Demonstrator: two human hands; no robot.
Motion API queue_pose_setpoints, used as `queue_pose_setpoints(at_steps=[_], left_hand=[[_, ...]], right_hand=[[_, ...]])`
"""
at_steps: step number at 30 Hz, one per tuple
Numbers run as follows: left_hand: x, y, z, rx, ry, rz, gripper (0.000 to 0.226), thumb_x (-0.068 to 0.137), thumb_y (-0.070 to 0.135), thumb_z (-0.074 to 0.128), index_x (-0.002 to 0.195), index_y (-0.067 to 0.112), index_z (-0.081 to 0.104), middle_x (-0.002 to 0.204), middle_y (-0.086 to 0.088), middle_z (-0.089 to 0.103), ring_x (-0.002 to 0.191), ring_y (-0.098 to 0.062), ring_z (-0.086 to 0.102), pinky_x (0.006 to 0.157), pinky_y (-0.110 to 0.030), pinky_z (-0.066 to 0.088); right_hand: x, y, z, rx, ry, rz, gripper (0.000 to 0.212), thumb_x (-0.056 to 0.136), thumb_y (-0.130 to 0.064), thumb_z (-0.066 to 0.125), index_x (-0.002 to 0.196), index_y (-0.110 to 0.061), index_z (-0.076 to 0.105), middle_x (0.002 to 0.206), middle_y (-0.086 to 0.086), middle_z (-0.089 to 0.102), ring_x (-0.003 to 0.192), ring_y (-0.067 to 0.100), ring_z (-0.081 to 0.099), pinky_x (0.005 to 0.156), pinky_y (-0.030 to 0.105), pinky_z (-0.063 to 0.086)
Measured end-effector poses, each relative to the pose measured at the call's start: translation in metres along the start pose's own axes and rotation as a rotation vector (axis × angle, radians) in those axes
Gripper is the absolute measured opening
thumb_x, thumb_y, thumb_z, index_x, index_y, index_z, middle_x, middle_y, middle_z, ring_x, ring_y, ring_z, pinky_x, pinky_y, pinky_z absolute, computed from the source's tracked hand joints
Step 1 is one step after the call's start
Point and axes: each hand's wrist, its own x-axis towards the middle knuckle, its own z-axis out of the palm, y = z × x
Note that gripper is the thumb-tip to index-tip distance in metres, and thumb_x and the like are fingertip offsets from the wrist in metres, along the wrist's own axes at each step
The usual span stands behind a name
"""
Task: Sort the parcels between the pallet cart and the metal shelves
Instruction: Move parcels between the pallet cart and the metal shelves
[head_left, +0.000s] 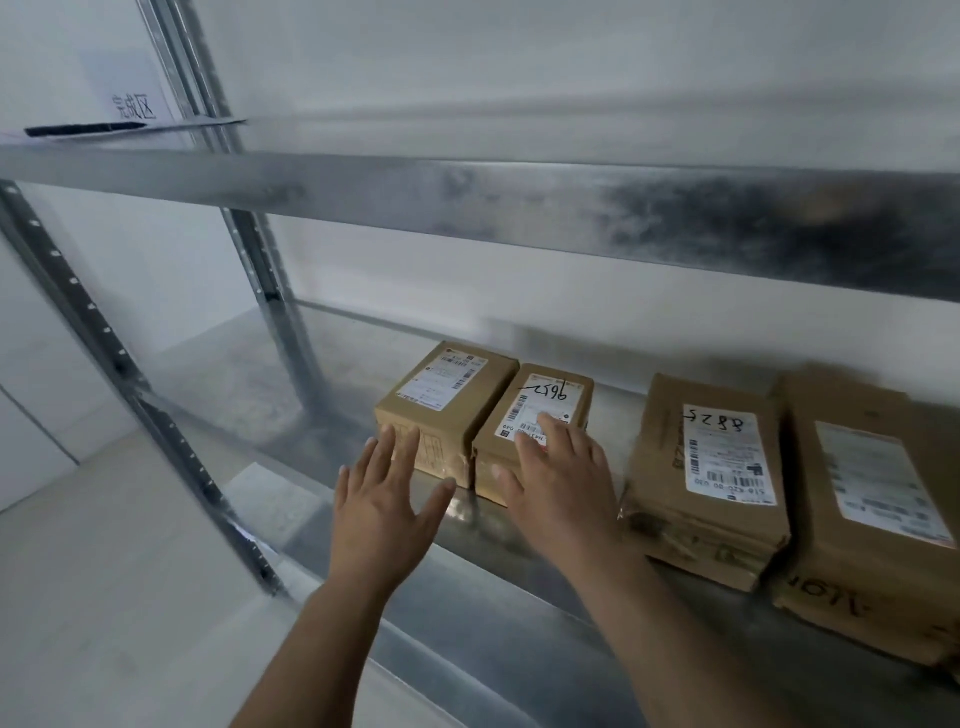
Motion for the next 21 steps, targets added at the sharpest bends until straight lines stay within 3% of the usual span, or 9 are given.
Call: queue_pose_setpoints(at_steps=[6, 15, 18, 21], left_hand=[[0.051, -0.029, 0.002, -0.09, -0.05, 0.012, 0.069, 0.09, 0.057, 0.042, 0.149, 0.03, 0.017, 0.157, -0.001, 0.014, 0.142, -0.021, 0.019, 0.111, -0.041, 0.023], [0.141, -0.068, 0.008, -0.117, -0.266, 0.12, 0.06, 0.096, 0.046, 0.036, 0.147, 0.017, 0.022, 0.154, -0.008, 0.024, 0.139, -0.029, 0.025, 0.109, -0.043, 0.027], [0.165, -0.077, 0.014, -0.21, -0.386, 0.122, 0.044, 0.097, 0.045, 0.035, 0.127, 0.014, 0.044, 0.134, -0.01, 0.051, 0.114, -0.024, 0.051, 0.091, -0.038, 0.044], [0.177, -0.089, 0.019, -0.253, -0.48, 0.135, 0.036, 0.098, 0.045, 0.031, 0.111, 0.017, 0.049, 0.114, -0.007, 0.062, 0.092, -0.018, 0.057, 0.08, -0.035, 0.048]], right_hand=[[0.036, -0.018, 0.015, -0.029, -0.026, 0.085, 0.053, 0.096, -0.054, 0.032, 0.137, -0.023, 0.045, 0.155, 0.005, 0.025, 0.142, 0.025, 0.016, 0.114, 0.043, 0.014], [0.088, -0.046, 0.042, -0.132, -0.044, 0.27, 0.055, 0.096, -0.056, 0.029, 0.132, -0.021, 0.051, 0.155, 0.008, 0.026, 0.142, 0.028, 0.017, 0.115, 0.047, 0.01], [0.099, -0.055, 0.051, -0.164, -0.07, 0.318, 0.053, 0.097, -0.054, 0.027, 0.126, -0.021, 0.058, 0.154, 0.008, 0.025, 0.143, 0.027, 0.015, 0.116, 0.048, 0.007], [0.105, -0.069, 0.06, -0.19, -0.066, 0.373, 0.054, 0.098, -0.052, 0.026, 0.126, -0.02, 0.059, 0.156, 0.009, 0.021, 0.145, 0.028, 0.008, 0.117, 0.05, 0.0]])
